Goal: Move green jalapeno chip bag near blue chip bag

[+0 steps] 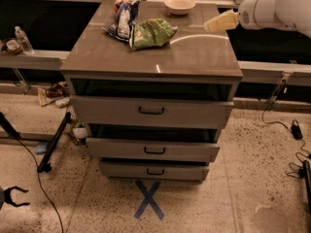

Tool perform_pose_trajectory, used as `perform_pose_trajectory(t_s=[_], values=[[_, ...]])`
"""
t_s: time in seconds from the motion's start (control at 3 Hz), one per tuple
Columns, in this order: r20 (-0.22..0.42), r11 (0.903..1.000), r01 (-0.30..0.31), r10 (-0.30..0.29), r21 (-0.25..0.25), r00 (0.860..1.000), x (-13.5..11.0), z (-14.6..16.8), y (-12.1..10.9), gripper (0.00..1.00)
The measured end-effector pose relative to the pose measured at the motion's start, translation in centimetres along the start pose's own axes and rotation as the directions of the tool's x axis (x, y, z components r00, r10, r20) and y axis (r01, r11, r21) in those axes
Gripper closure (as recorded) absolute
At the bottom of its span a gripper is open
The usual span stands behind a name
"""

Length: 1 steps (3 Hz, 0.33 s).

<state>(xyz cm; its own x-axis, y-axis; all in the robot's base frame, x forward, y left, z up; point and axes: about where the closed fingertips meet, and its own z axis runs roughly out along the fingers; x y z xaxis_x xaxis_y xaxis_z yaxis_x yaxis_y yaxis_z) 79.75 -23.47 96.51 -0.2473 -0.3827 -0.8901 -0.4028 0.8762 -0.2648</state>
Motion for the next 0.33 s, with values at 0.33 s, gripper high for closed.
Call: perform_pose_trajectory(t_s=[0.33], values=[[-0.037,0.9995,-0.027,0.027,-0.013,0.999,2.39,0.57,1.67,0.00]])
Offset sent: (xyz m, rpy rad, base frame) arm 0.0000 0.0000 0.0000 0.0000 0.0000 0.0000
